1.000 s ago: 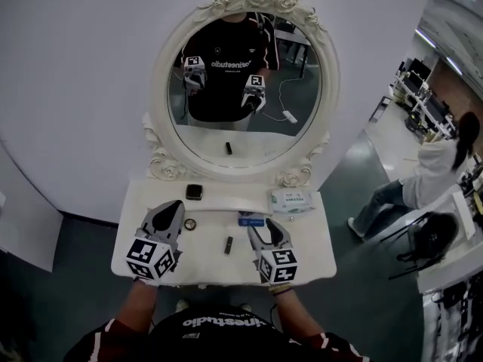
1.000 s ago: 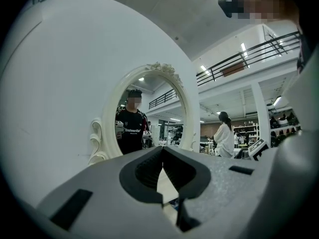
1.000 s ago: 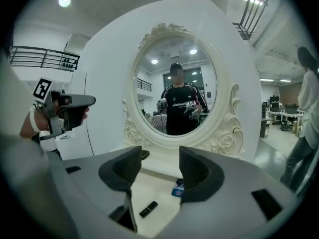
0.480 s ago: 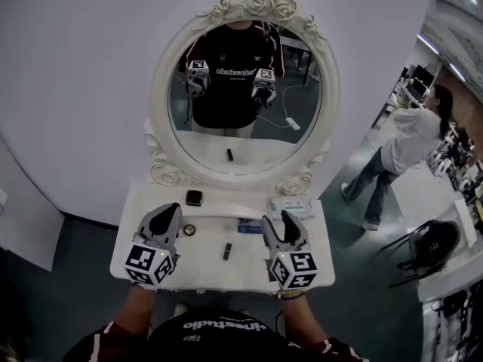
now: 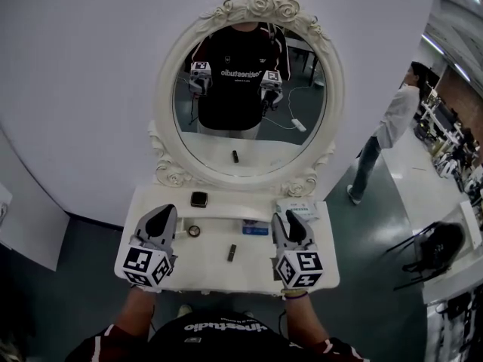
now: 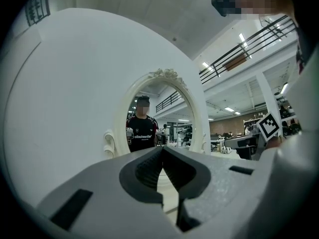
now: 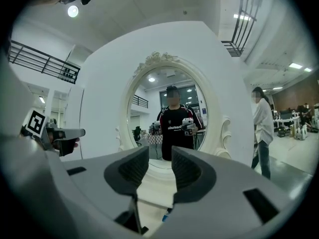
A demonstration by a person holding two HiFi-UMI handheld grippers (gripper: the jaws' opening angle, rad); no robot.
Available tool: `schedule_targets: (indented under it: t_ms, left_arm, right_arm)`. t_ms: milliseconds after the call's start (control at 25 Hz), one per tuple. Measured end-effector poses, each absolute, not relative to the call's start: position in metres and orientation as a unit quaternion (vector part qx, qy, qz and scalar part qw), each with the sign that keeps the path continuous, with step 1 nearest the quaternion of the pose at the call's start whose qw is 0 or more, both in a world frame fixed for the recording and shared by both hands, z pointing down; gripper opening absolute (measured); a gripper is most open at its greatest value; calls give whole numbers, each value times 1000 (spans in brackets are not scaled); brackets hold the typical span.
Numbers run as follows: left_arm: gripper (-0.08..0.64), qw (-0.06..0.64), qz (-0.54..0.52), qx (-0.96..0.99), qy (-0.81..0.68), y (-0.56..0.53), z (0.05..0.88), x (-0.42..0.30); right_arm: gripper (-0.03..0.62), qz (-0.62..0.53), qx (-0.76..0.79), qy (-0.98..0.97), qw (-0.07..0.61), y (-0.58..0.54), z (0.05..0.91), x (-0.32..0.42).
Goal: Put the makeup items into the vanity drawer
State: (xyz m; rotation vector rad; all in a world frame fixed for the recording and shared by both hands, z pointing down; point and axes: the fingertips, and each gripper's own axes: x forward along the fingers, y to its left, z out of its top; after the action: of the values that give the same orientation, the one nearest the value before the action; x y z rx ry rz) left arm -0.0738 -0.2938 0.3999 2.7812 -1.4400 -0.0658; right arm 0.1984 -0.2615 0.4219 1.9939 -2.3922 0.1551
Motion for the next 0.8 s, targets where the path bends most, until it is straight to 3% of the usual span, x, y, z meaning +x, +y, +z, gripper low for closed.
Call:
schedule_targets:
  t_ms: [440,800]
  left_arm:
    - [6,-9,-14,886,-463,-291,400,-76]
    - [6,-9,-6,886,-464,-292,406,-81]
  right_arm:
    - [14,32,646,-762,13,-259,419,202]
    - [0,30,652,-757,24,-259,422,200]
